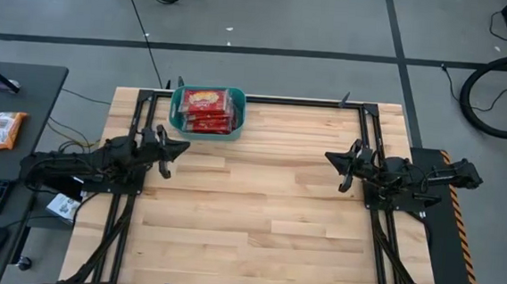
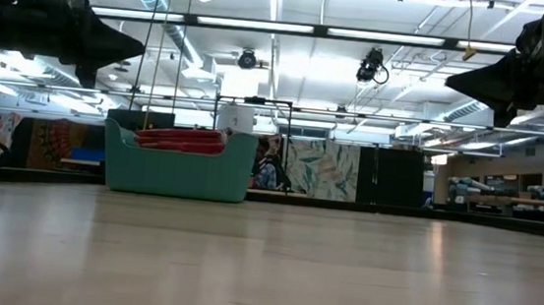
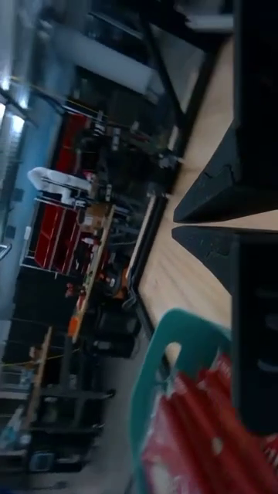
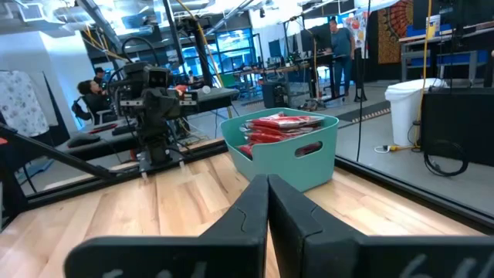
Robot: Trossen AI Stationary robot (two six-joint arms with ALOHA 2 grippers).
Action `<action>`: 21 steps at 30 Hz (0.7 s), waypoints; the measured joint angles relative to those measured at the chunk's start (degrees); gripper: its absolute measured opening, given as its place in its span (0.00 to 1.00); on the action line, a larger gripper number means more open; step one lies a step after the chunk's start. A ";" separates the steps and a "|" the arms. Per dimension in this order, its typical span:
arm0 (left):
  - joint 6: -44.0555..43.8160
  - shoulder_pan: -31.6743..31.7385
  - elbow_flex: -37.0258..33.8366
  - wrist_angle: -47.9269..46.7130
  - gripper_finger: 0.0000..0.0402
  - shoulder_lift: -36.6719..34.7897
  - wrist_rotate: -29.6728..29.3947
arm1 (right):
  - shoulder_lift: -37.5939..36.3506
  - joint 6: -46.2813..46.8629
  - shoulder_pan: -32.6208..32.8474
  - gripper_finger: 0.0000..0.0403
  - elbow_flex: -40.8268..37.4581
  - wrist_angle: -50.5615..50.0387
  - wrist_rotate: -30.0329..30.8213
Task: Sort popcorn bags into baskets
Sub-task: Return to Home Position
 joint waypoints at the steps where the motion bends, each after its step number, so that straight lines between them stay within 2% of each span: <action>1: -1.80 0.00 0.00 0.01 0.06 0.00 -0.01 | 0.00 0.00 0.00 0.04 0.00 0.00 0.00; 21: -3.75 0.04 -0.04 0.02 0.07 0.00 0.00 | 0.00 0.02 0.00 0.04 0.00 0.00 -0.04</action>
